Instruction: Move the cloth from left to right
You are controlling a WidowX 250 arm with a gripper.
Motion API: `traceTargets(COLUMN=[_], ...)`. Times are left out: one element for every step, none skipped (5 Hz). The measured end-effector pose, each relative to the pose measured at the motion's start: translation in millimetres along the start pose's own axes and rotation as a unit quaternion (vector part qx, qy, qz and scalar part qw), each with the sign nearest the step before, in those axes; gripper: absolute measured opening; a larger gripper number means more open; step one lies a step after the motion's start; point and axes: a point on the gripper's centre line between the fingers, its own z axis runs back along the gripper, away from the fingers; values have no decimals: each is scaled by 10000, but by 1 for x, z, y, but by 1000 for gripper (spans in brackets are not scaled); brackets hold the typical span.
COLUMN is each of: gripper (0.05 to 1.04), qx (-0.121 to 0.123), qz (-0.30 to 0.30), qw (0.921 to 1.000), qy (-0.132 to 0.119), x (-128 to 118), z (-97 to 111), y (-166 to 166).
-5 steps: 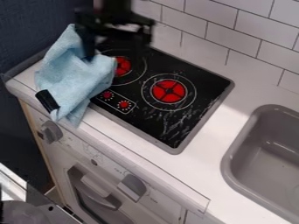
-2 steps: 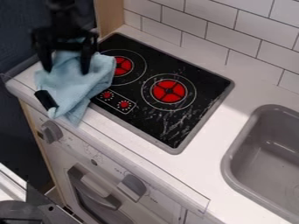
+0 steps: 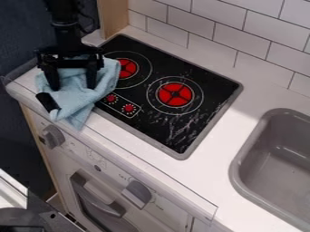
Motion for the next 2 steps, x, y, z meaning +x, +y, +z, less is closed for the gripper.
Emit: traceTargets(gripper=[1001, 1001], qx=[-305, -513], qz=[-286, -601], qw=[9991, 9968], qy=[-47, 117], x=[-4, -16], z=[1, 0], y=[-38, -79])
